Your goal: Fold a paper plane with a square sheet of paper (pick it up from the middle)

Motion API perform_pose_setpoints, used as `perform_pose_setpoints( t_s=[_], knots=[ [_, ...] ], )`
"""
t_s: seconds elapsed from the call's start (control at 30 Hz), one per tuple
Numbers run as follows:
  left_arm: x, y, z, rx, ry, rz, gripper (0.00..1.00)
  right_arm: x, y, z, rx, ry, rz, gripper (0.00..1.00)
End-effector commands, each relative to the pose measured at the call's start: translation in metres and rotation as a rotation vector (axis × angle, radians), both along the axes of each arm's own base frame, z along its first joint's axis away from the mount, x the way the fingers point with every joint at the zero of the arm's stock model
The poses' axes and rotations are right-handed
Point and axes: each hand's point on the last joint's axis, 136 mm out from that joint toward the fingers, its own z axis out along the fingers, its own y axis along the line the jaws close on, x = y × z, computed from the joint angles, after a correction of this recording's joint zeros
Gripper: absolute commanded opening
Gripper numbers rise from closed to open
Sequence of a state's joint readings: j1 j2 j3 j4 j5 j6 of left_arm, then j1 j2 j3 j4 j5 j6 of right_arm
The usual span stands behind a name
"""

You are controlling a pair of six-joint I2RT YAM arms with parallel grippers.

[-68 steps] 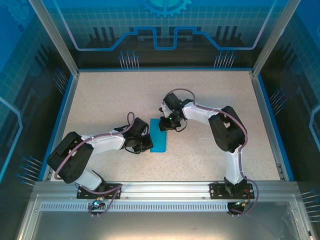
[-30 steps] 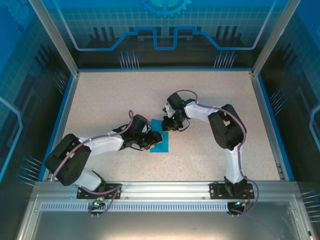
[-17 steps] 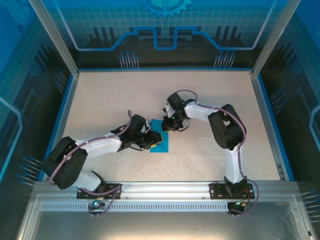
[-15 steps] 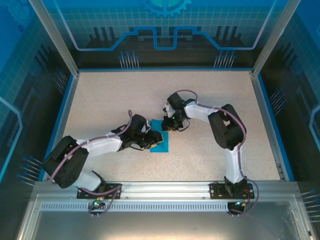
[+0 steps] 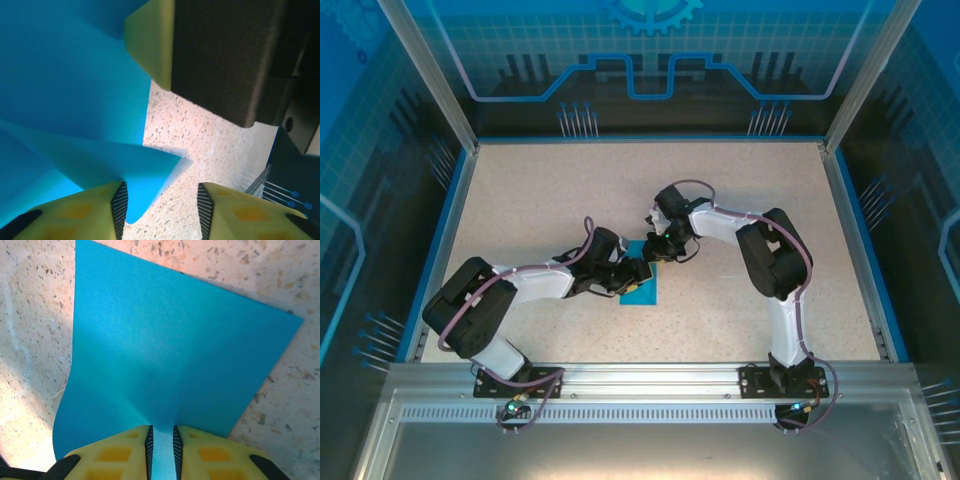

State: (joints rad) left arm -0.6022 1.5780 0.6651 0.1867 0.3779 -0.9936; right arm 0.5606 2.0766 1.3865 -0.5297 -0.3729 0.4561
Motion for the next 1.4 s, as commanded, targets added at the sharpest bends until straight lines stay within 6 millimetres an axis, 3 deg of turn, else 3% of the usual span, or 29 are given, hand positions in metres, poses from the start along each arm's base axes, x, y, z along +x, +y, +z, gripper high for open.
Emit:
perform_pose_setpoints(
  t_s=[0.0, 0.1, 0.23, 0.43, 0.7, 0.87, 1.13, 1.37],
  knots=[
    [0.009, -0.002, 0.001, 0.002, -0.043, 0.001, 0.48, -0.006, -0.004, -0.011, -0.005, 0.064, -0.015, 0.22],
    [0.011, -0.002, -0.003, 0.006, -0.04, 0.0, 0.47, -0.006, -0.004, -0.01, 0.001, 0.068, -0.018, 0.22],
    [0.011, 0.001, -0.012, 0.029, -0.027, 0.012, 0.36, -0.003, -0.003, -0.003, 0.026, 0.061, -0.023, 0.22],
    [0.011, 0.006, -0.019, 0.059, -0.018, 0.023, 0.23, 0.006, -0.001, 0.028, 0.117, 0.004, -0.011, 0.23],
    [0.009, 0.008, -0.021, 0.071, -0.011, 0.025, 0.17, -0.014, -0.009, 0.045, 0.172, -0.018, 0.043, 0.38],
    [0.009, 0.009, -0.022, 0.077, -0.01, 0.024, 0.16, -0.031, -0.013, 0.045, 0.191, 0.012, 0.065, 0.39],
    [0.008, 0.009, -0.022, 0.075, -0.008, 0.022, 0.15, -0.041, -0.02, 0.03, 0.145, 0.044, 0.075, 0.41],
    [0.009, 0.009, -0.022, 0.075, -0.006, 0.024, 0.14, -0.045, -0.011, 0.024, 0.172, 0.074, 0.092, 0.37]
  ],
)
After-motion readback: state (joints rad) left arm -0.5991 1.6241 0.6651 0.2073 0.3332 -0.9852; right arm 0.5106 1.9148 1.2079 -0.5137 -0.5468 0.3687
